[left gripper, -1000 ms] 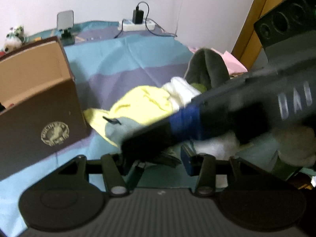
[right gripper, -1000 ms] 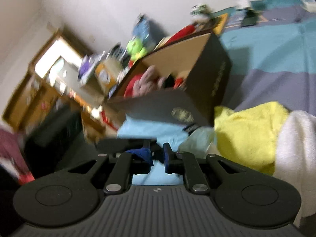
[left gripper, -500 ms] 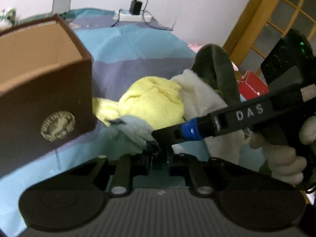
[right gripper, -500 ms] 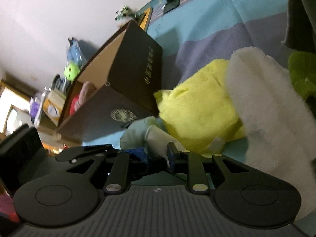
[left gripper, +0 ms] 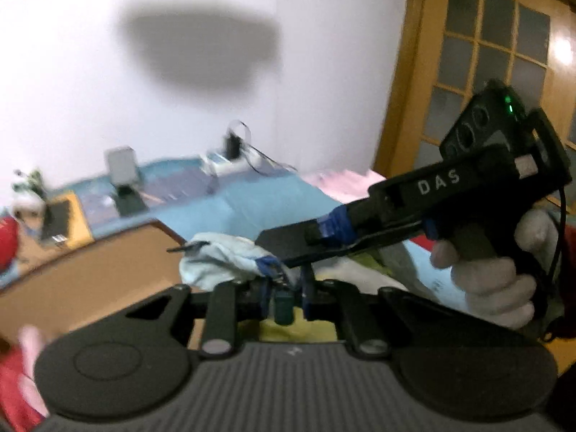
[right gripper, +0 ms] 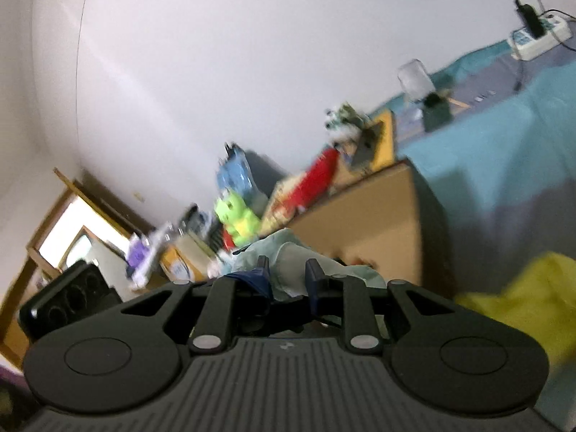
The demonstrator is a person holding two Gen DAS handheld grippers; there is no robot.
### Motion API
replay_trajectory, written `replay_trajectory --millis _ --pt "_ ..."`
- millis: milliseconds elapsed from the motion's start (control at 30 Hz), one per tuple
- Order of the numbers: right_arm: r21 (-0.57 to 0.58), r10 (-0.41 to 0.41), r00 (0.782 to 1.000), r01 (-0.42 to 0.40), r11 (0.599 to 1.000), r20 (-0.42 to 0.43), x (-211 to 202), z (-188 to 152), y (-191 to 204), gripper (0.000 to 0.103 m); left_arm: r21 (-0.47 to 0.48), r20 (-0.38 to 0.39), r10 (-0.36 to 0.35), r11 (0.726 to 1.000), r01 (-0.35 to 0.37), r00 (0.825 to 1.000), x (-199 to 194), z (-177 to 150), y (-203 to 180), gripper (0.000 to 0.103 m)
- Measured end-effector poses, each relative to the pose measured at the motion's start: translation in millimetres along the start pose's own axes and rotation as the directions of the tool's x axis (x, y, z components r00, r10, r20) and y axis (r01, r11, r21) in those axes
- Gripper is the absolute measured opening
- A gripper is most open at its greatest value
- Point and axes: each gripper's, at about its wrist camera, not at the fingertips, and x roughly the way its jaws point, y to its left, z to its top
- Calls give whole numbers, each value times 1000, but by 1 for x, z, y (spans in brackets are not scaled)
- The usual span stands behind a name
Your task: Organize soft objects
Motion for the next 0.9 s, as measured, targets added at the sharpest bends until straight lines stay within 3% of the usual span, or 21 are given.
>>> replay_trajectory --millis 100,167,333,433,500,667,900 --pt "13 -42 999 42 999 3 39 6 0 6 -37 -33 38 999 -39 999 4 6 36 11" --pt "10 -123 992 123 992 -28 63 5 0 6 -93 -95 45 994 -54 994 16 2 63 11" --pt "-57 -247 963 243 968 -106 115 -11 1 6 -257 -258 38 961 -106 965 51 -22 115 11" --pt "-89 -304 941 293 952 -149 138 -22 0 7 -330 -340 47 930 -166 939 65 -39 133 37" --pt "-91 -331 930 320 943 -157 147 -28 -2 7 -364 -385 49 910 -200 922 70 -49 143 39" --pt "-64 -306 938 299 952 -161 149 -29 -1 7 -349 -414 103 900 -262 905 49 -56 145 49" --pt "-218 -291 955 272 937 -62 130 -27 28 7 -242 -426 259 890 -385 867 20 -49 136 53"
